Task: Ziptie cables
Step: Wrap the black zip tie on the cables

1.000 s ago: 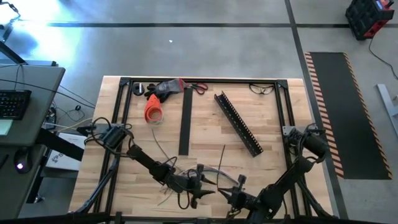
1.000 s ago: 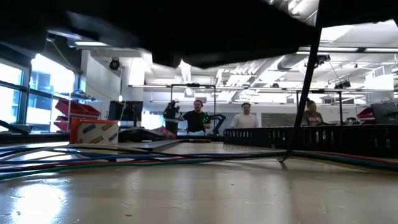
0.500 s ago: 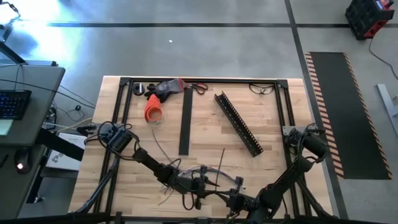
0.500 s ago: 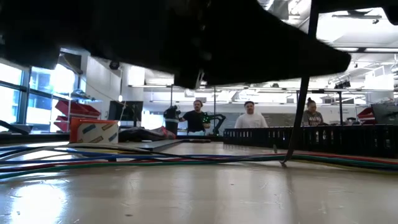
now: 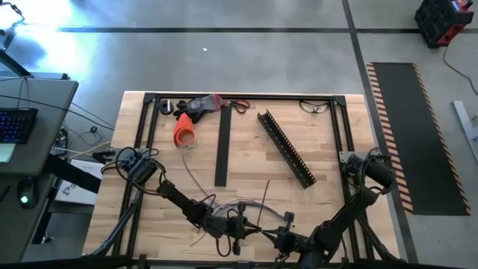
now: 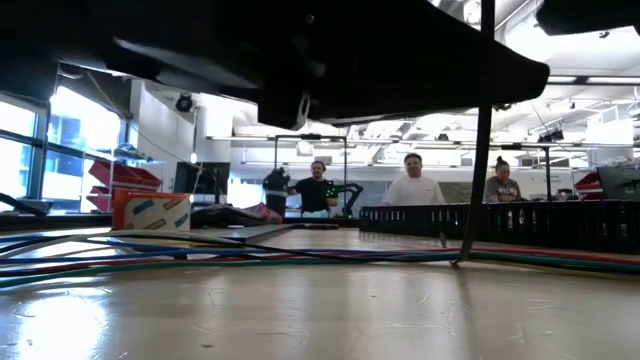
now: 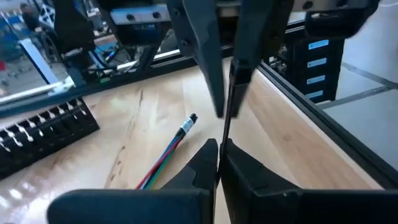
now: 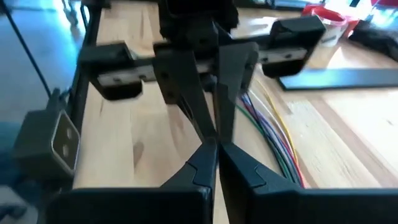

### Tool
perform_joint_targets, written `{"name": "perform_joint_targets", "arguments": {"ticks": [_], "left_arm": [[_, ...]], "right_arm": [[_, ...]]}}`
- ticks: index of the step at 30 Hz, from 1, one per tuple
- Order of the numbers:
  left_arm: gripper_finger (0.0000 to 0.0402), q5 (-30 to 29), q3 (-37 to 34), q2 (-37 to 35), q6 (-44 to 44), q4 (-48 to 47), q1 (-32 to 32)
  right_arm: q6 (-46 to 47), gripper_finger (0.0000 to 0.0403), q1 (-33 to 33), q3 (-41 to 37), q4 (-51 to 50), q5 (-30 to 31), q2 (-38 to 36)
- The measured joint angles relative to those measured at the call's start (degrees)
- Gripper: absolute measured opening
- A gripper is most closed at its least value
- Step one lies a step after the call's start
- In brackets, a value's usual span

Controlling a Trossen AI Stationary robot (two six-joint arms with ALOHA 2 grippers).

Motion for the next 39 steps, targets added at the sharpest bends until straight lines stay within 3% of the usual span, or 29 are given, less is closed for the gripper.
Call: {"name": "perform_joint_targets", "arguments": {"ticks": [5,11,15,23,32,39], "left_arm": [[0.0,2.1,0.0,0.0,-3.5,-0.1,1.1],[0.0,4.2,0.0,0.0,-6.3,-0.2,2.2],[0.0,4.6,0.0,0.0,-6.9,-0.2,2.3],[0.0,5.4,0.0,0.0,-6.9,-0.1,2.3],[0.0,5.3,0.0,0.0,-6.3,0.1,1.8],[0.0,4.0,0.0,0.0,-7.7,0.5,1.7]], "right_arm": [[4.0,0.0035,0.1,0.0,-5.9,-1.4,-3.5],[-9.9,0.005,-1.5,0.0,9.7,-2.7,-4.4],[-13.8,0.0047,-3.0,0.0,13.6,-1.7,-4.4],[-3.3,0.0031,-5.6,0.0,5.1,-7.3,-4.2],[0.2,0.0021,-4.9,0.0,1.2,-7.0,-4.2],[0.3,0.002,-2.7,0.0,-0.9,-0.8,-4.6]]}}
